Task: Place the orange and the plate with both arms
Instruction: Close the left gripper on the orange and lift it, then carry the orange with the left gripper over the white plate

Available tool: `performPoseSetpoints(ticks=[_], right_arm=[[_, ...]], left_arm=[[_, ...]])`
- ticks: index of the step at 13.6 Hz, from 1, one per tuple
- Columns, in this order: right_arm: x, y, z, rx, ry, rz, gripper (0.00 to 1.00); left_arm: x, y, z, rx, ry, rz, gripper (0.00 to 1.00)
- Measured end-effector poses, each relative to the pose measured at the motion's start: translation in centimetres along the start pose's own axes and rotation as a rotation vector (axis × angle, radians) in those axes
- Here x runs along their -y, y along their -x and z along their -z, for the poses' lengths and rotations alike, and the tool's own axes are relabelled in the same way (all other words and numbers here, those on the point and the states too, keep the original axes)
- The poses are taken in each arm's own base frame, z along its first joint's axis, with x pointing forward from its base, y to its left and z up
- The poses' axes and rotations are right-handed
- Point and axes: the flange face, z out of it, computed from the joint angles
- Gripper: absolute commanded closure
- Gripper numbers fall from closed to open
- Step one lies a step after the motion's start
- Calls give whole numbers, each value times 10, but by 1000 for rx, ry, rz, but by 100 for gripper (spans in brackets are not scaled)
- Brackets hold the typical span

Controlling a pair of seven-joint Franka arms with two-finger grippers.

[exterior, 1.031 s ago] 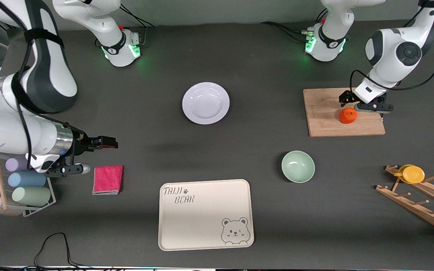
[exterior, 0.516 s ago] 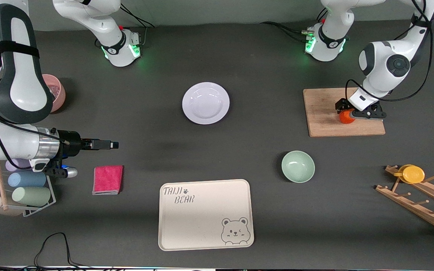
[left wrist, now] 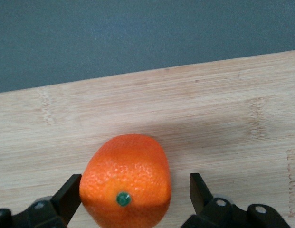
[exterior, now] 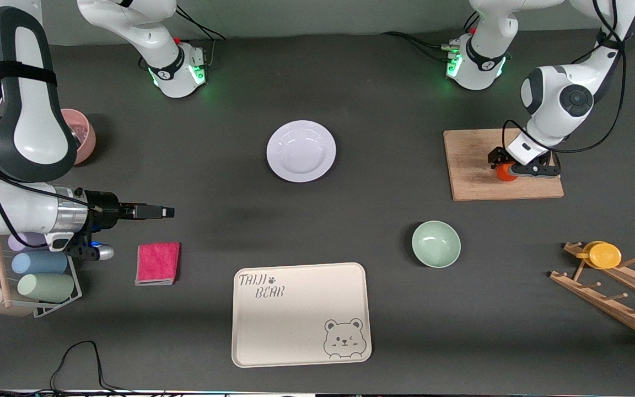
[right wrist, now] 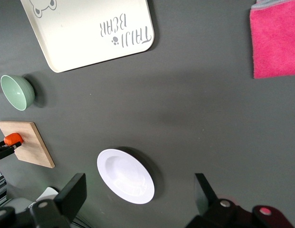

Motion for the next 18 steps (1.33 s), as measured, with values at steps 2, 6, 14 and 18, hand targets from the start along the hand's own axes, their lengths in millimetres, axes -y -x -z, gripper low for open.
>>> performPoseSetpoints(ticks=[2, 6, 14, 18], right_arm=[[-2, 0, 0, 1, -21, -9, 0], [-3, 0, -5, 13, -46, -19, 0], [-2, 0, -6, 15, -52, -20, 0], [-1, 1, -12, 31, -112, -38, 0]], left_arm=[[0, -1, -1, -14, -2, -1, 13], [0, -1, -9, -25, -3, -1, 37], [9, -32, 29, -11, -8, 6, 41], [26, -77, 169, 74, -9, 24, 41]])
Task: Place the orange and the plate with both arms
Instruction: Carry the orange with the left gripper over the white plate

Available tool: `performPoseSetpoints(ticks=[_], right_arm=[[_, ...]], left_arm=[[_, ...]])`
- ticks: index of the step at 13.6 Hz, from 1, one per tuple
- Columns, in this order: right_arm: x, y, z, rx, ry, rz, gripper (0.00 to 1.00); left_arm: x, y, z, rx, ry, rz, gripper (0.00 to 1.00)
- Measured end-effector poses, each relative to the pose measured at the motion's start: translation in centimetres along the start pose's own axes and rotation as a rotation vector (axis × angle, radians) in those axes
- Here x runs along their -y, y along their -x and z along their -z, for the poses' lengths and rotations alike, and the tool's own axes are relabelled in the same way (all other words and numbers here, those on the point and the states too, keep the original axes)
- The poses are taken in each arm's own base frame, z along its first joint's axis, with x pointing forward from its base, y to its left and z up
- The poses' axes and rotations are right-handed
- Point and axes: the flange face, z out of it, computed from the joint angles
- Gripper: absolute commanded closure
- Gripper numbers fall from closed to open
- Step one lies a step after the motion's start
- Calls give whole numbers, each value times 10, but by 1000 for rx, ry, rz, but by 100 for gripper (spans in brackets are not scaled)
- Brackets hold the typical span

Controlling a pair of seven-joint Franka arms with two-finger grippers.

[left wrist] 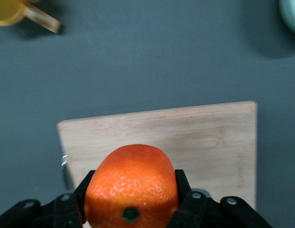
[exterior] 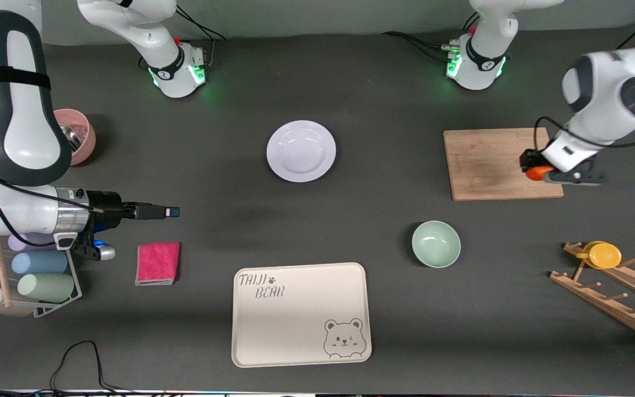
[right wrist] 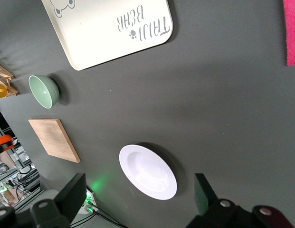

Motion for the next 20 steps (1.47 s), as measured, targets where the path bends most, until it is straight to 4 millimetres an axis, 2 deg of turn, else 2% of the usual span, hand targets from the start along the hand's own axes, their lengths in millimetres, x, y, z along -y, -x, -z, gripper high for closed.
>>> performPoseSetpoints(ticks=[2, 4, 5, 6, 7, 9, 11, 13, 16, 18, 20], right_arm=[[-1, 0, -1, 2, -3, -3, 0], [-1, 0, 0, 1, -4, -4, 0], [-1, 0, 0, 1, -5, -4, 0], [-2, 0, 0, 1, -5, -5, 0], [-2, 0, 0, 0, -5, -5, 0], [-2, 0, 0, 0, -5, -6, 0], [-3, -1, 1, -1, -6, -7, 0], [-3, -1, 1, 0, -6, -8, 0], [-4, -1, 0, 0, -6, -9, 0], [-4, -1, 0, 0, -6, -8, 0], [-4, -1, 0, 1, -6, -8, 0]], left_arm=[[4, -1, 59, 14, 0, 8, 40], [-5, -3, 95, 32, -2, 27, 40], [-21, -6, 106, 36, -4, 48, 40], [-48, -9, 118, 37, -2, 69, 40], [-86, -11, 130, 32, -1, 92, 40], [-179, -5, 144, 3, -19, 140, 40], [-275, 13, 147, -24, -37, 181, 40], [-358, 30, 148, -53, -16, 230, 41], [-470, 50, 152, -101, 12, 295, 41], [-539, 65, 140, -123, 23, 317, 41], [-597, 82, 114, -130, 23, 333, 42]])
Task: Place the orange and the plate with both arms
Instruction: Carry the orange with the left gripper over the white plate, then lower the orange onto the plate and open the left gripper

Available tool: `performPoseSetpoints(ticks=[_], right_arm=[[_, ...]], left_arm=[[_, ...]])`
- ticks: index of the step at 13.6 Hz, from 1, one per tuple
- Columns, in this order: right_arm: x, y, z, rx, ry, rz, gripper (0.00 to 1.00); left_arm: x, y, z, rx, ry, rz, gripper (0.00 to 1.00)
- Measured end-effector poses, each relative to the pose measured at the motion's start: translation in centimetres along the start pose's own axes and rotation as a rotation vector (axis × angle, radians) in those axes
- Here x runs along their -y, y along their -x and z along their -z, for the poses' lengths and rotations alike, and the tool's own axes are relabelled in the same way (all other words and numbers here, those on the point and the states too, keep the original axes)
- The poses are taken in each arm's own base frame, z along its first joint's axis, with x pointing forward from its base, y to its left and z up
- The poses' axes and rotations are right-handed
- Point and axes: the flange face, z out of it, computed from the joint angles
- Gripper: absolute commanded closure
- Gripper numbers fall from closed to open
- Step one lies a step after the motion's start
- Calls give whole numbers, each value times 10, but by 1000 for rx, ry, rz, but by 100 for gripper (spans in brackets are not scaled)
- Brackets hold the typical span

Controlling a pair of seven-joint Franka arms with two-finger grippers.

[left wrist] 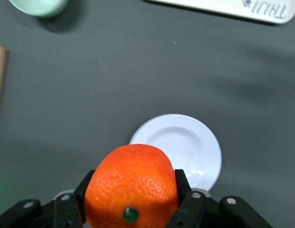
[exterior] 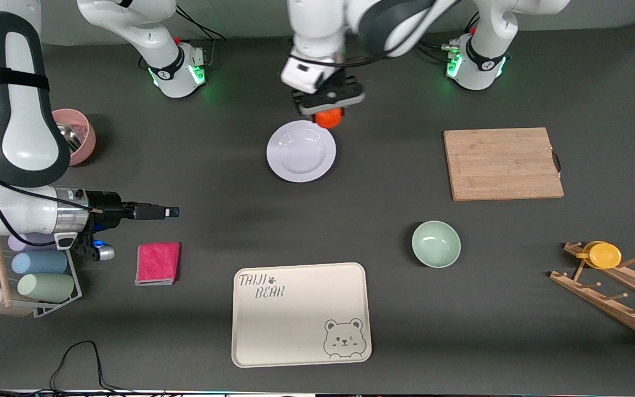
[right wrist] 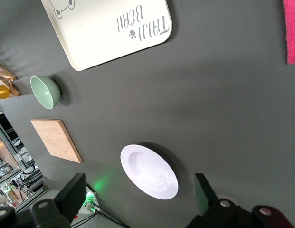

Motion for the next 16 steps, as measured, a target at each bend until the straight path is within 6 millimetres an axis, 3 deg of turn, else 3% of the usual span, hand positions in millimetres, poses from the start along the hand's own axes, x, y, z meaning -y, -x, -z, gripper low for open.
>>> performPoseSetpoints(ticks=[3, 5, 8, 11, 13, 16], right_arm=[[-2, 0, -2, 5, -1, -4, 0], [-4, 1, -8, 17, -20, -15, 0], [-17, 0, -19, 40, -110, -14, 0], [-35, -1, -23, 48, -146, -22, 0], [-36, -1, -23, 48, -148, -22, 0], [-36, -1, -23, 47, -149, -22, 0]], left_arm=[[-36, 42, -38, 19, -7, 9, 42], [-47, 46, -71, 33, -8, 22, 42], [-58, 43, -148, 31, -23, 33, 42], [-56, 66, -221, 28, -39, 12, 42], [-50, 77, -247, 19, -55, 1, 42], [-47, 77, -268, -6, -55, -8, 42]])
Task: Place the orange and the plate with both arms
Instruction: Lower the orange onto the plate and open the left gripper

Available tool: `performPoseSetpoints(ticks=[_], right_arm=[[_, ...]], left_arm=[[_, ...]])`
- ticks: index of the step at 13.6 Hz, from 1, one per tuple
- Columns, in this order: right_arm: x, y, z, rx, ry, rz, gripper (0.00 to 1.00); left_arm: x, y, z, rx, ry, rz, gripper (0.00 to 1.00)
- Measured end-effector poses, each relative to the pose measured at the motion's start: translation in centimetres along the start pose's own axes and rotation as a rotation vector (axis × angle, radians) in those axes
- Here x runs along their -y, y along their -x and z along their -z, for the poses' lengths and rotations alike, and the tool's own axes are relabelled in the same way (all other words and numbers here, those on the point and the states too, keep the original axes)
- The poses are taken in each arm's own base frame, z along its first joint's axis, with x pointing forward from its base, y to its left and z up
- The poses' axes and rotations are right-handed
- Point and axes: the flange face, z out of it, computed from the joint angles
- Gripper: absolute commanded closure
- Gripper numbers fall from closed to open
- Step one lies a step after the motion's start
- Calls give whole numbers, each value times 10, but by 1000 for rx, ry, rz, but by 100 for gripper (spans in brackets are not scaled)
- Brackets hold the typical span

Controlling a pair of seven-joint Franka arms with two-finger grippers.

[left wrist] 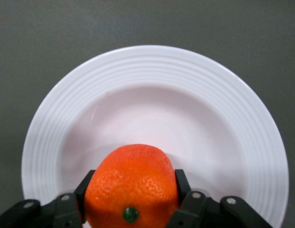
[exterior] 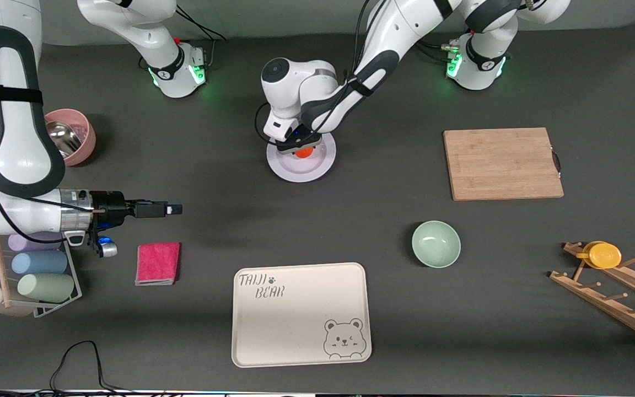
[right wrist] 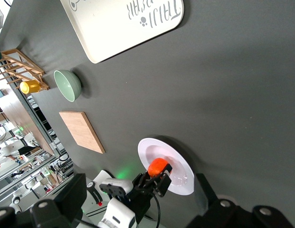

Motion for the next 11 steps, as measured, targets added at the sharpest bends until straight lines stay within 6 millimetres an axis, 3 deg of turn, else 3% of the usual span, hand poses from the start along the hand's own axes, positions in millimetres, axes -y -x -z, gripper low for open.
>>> performPoseSetpoints(ticks=[4, 6, 11], right_arm=[[0, 0, 0, 0, 0, 0, 0], [0, 0, 0, 0, 0, -1, 0], [-1, 0, 0, 0, 0, 0, 0]], left_arm=[[-1, -3, -13, -21, 13, -14, 39], [-1, -3, -13, -24, 16, -16, 0], [-2, -11, -4, -40, 6, -25, 0]])
